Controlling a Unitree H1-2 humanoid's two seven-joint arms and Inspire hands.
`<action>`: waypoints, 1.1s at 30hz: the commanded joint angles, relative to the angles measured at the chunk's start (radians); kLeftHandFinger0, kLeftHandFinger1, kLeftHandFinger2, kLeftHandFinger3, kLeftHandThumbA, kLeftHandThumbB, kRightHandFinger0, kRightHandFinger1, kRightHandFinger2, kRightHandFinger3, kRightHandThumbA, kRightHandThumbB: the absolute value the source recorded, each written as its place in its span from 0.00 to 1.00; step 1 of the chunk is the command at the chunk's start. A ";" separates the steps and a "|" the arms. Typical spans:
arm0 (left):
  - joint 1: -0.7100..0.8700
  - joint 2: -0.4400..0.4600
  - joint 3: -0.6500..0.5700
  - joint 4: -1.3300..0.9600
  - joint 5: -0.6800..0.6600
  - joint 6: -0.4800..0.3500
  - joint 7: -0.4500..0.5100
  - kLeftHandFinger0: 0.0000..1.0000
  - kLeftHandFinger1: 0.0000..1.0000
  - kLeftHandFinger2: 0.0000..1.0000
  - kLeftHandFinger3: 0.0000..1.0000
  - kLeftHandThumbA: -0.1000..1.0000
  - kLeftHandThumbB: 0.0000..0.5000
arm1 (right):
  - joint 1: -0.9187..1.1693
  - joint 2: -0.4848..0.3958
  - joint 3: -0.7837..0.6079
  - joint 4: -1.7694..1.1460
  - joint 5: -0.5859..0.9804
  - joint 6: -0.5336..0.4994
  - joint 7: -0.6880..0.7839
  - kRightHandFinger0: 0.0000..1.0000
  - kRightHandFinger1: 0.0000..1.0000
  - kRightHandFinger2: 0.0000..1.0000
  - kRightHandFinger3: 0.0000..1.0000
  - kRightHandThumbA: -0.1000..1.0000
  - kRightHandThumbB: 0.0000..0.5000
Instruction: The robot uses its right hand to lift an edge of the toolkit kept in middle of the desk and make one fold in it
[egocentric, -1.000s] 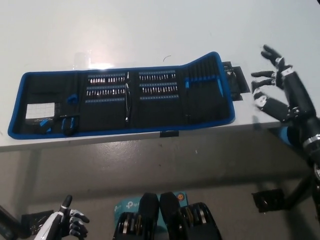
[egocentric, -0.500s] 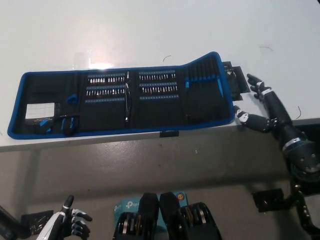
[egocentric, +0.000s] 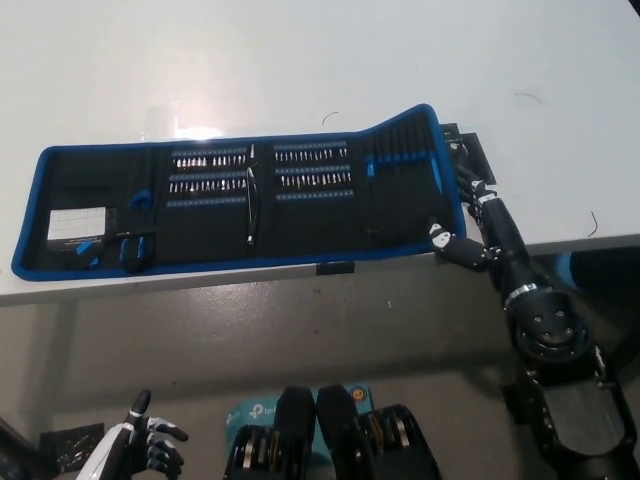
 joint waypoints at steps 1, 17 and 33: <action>-0.006 0.009 0.002 -0.024 0.000 -0.011 -0.011 0.41 0.35 0.32 0.42 1.00 1.00 | -0.041 0.025 0.012 0.022 -0.017 -0.017 -0.033 1.00 1.00 1.00 1.00 0.61 0.78; -0.039 0.023 0.000 -0.028 0.004 0.017 -0.027 0.40 0.33 0.31 0.41 1.00 1.00 | -0.082 0.171 -0.051 0.088 0.086 -0.256 -0.090 0.00 0.00 0.00 1.00 0.03 0.47; -0.041 0.048 -0.010 -0.029 0.008 0.012 -0.046 0.35 0.34 0.34 0.42 1.00 1.00 | -0.106 0.131 0.003 0.077 -0.012 -0.369 -0.123 0.00 0.00 0.00 0.25 0.00 0.22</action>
